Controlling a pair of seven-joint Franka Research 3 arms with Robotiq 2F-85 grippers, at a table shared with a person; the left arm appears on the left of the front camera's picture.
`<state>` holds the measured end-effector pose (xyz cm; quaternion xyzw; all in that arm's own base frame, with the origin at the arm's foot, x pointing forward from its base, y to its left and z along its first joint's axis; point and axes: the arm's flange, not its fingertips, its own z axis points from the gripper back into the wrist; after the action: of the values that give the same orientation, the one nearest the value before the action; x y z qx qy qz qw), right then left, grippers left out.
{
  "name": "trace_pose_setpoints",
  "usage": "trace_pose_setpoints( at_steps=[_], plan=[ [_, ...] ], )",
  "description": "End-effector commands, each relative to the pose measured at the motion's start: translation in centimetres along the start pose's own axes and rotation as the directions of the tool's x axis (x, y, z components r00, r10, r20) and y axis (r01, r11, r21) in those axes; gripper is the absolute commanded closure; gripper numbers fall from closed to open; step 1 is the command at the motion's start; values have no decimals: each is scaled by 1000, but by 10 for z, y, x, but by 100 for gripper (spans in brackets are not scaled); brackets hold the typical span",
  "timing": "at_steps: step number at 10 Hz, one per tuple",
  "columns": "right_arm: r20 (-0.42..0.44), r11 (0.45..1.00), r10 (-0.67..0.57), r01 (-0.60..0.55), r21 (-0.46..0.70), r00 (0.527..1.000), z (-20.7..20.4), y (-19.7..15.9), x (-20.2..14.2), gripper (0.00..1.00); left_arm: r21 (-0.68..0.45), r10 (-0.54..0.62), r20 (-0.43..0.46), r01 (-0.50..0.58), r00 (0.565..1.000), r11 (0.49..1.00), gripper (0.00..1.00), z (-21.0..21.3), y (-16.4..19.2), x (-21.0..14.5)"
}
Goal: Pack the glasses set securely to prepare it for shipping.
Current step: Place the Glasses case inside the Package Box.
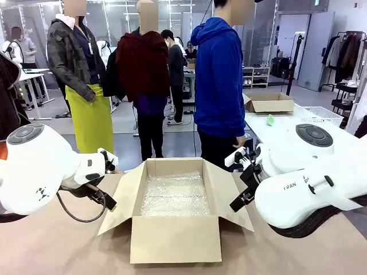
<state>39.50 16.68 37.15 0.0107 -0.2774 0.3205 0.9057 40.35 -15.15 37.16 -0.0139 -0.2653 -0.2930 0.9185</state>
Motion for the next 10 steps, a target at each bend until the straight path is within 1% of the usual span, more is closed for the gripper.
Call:
trace_pose_setpoints(
  at_steps=[1, 8, 9, 10],
  plan=[
    [0, 1000, 0, 0, 0, 1000, 0, 0, 0, 0, 0, 0, 0, 0, 1000, 1000, 0, 0, 0, 0],
    [0, 1000, 0, 0, 0, 1000, 0, 0, 0, 0, 0, -2, 0, 2, 1000, 1000, 0, 0, -1, 0],
    [0, 1000, 1, -1, -1, 1000, 0, 0, 0, 0, 11, -25, 36, 25, 999, 1000, 0, 28, -1, 8],
    [-27, 999, 21, -22, -35, 999, 22, -12, -1, 0, -26, -64, 26, 65, 998, 998, 0, 57, 2, 11]
  ],
)
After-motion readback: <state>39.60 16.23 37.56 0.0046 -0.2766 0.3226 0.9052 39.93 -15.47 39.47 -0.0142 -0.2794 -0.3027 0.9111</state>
